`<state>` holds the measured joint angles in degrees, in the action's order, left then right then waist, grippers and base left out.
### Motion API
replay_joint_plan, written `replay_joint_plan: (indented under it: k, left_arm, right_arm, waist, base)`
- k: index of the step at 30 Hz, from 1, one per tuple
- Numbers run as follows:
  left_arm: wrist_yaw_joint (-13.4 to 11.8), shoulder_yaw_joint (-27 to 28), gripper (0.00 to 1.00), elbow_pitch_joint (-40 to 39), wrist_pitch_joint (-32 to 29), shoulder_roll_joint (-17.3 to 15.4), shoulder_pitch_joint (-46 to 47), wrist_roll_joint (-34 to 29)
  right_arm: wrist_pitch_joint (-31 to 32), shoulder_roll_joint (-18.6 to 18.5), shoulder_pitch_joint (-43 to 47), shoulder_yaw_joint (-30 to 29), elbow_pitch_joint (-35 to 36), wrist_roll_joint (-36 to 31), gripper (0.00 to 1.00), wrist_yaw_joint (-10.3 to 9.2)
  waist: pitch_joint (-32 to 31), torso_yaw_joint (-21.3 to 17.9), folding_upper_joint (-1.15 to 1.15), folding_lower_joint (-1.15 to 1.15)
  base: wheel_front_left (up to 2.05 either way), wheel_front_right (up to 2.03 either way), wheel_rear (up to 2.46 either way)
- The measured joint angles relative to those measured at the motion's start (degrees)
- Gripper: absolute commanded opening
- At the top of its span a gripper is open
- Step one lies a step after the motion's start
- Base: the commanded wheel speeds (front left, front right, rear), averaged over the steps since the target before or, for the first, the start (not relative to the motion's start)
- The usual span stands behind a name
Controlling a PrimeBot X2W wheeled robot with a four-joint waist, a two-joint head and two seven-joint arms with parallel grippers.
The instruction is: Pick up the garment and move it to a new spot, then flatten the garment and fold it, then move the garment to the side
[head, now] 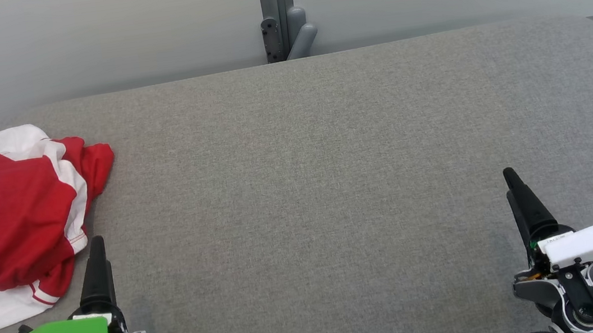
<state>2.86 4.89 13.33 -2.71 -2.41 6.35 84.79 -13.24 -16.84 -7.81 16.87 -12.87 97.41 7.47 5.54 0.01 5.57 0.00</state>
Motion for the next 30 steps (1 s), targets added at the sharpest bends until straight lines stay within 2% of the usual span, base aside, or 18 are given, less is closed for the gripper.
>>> replay_joint_plan:
  k: [11, 21, 30]
  left_arm:
    - [0.11, -2.7, 1.0, -0.03, 2.8, -0.27, -0.44, -15.03]
    - [-0.36, -4.52, 1.0, 1.71, 5.13, -1.09, -0.94, -29.48]
    - [-0.44, -4.82, 1.0, 2.8, 6.9, -1.26, -1.51, -37.74]
  right_arm:
    - [-0.15, 0.93, 0.86, -1.36, 1.04, -20.37, 1.0, 0.0]
    - [-0.48, 3.74, 1.75, -6.02, -0.58, -36.77, 1.0, 0.0]
    - [-0.57, 5.25, 1.72, -7.84, -2.68, -46.93, 1.0, 0.0]
  waist:
    - [-0.1, -0.1, 0.02, 0.0]
    - [-0.16, -0.53, 0.02, 0.0]
    - [-0.19, -1.03, 0.02, 0.0]
  base:
    - [0.0, 0.0, 0.0]
    - [0.0, 0.0, 0.0]
    - [0.0, 0.0, 0.0]
